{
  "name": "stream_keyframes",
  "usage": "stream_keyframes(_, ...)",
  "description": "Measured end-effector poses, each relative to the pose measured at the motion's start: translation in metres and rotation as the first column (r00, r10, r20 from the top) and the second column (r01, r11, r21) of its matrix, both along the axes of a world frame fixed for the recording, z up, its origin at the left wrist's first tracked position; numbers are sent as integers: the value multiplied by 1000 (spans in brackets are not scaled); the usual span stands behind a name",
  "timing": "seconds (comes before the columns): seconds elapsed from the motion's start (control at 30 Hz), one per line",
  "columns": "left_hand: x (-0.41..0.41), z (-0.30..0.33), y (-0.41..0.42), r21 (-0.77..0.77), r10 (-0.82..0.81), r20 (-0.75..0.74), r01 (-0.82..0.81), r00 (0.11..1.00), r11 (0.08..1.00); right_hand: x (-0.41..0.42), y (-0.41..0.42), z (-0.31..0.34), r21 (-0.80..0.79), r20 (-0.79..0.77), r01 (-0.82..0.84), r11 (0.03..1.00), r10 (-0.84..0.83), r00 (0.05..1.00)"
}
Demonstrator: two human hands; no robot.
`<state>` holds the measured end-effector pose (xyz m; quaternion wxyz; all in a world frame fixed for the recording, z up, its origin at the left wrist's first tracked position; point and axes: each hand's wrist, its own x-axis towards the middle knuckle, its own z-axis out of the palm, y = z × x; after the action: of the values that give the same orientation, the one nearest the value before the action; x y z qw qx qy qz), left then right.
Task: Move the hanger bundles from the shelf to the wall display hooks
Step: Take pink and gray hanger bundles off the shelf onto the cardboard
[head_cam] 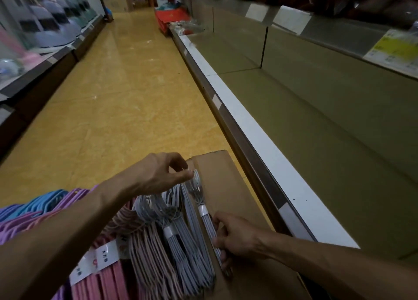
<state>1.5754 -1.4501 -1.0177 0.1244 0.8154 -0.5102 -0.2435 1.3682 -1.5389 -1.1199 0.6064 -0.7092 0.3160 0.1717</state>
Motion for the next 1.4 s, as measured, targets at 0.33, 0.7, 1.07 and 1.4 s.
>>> stream_keyframes(0.33, 11, -10, 32, 71, 7, 99, -14, 995, 997, 17, 17, -7, -48, -52, -72, 996, 69, 996)
stream_keyframes(0.7, 45, 17, 106, -146, 75, 65, -65, 995, 987, 22, 38, 11, -515, 11, 10, 857, -5, 1000)
stream_keyframes(1.07, 85, 49, 262, -455, 263, -47, -256, 964, 853, 60, 152, 89, -698, 54, -291, 654, 453, 890)
stream_keyframes(1.4, 94, 73, 300, -528, 277, -164, -321, 947, 786, 68, 230, 106, -693, 136, -248, 677, 461, 877)
